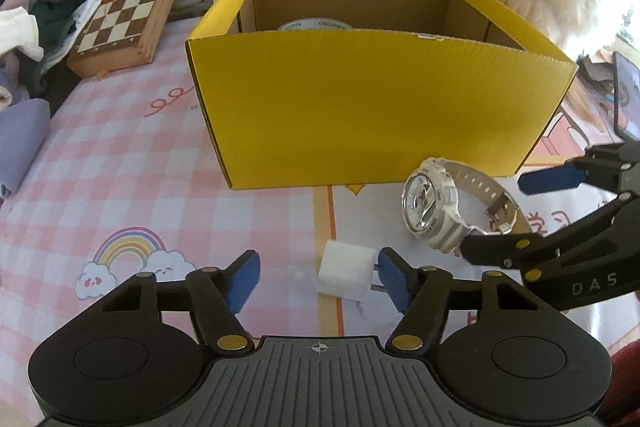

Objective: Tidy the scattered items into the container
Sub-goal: 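Close the left tool on the white plug while the right tool grasps the white watch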

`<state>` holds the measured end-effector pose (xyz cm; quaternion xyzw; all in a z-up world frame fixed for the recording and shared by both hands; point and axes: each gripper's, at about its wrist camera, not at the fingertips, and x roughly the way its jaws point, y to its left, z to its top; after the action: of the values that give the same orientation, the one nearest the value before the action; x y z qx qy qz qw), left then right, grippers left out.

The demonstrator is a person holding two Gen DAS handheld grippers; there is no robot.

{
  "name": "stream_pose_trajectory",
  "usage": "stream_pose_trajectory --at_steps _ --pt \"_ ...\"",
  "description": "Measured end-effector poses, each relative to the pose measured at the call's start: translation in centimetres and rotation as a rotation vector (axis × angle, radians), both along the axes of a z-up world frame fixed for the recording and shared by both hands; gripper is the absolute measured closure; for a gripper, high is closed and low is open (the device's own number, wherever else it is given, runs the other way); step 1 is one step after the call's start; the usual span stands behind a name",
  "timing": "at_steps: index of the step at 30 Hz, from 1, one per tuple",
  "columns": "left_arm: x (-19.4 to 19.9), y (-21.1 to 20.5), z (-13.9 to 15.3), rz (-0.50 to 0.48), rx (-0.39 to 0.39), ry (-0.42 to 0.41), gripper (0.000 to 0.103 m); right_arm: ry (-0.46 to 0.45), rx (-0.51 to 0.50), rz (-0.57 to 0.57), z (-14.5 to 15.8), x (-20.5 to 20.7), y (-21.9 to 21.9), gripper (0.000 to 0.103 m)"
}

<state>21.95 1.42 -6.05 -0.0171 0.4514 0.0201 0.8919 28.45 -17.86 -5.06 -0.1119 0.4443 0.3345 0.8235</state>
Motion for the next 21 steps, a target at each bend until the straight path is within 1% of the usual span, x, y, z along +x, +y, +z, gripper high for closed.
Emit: stream_pose_trajectory --at_steps 1,3,7,8,9,10,11,12,13,15,17,21 --pt "0.11 -0.02 0.0 -0.002 -0.001 -0.002 0.04 0.005 0.001 0.0 -0.07 0.03 -0.01 0.015" --pt "0.32 -0.09 -0.05 -0.015 -0.007 -0.009 0.045 0.015 0.006 -0.001 -0.2 0.15 -0.04 0.016" --pt "0.65 -0.19 -0.43 -0.02 -0.051 0.006 0.048 0.032 0.013 0.0 -0.43 0.38 0.05 0.016" --pt "0.69 -0.22 -0.57 -0.023 -0.065 0.014 0.051 0.034 0.015 0.002 -0.47 0.43 0.12 0.016" --pt "0.69 -0.28 -0.68 -0.028 -0.075 0.021 0.058 0.037 0.018 0.005 -0.52 0.47 0.19 0.017" --pt "0.69 -0.34 -0.74 -0.031 -0.081 0.024 0.06 0.04 0.019 0.007 -0.56 0.51 0.3 0.018" --pt "0.7 -0.39 -0.79 -0.034 -0.087 0.026 0.064 0.04 0.02 0.01 -0.61 0.52 0.38 0.018" --pt "0.68 -0.42 -0.76 -0.039 -0.095 0.027 0.067 0.039 0.024 0.015 -0.6 0.52 0.42 0.021" --pt "0.65 -0.49 -0.73 -0.039 -0.093 0.029 0.067 0.038 0.028 0.022 -0.58 0.5 0.48 0.023" --pt "0.56 -0.57 -0.68 -0.035 -0.085 0.032 0.068 0.037 0.045 0.048 -0.46 0.28 0.58 0.038" --pt "0.41 -0.54 -0.59 -0.024 -0.076 0.036 0.068 0.033 0.05 0.065 -0.34 0.02 0.69 0.043" --pt "0.0 -0.3 -0.27 -0.002 -0.071 0.028 0.068 0.033 0.056 0.069 -0.17 -0.19 0.53 0.048"
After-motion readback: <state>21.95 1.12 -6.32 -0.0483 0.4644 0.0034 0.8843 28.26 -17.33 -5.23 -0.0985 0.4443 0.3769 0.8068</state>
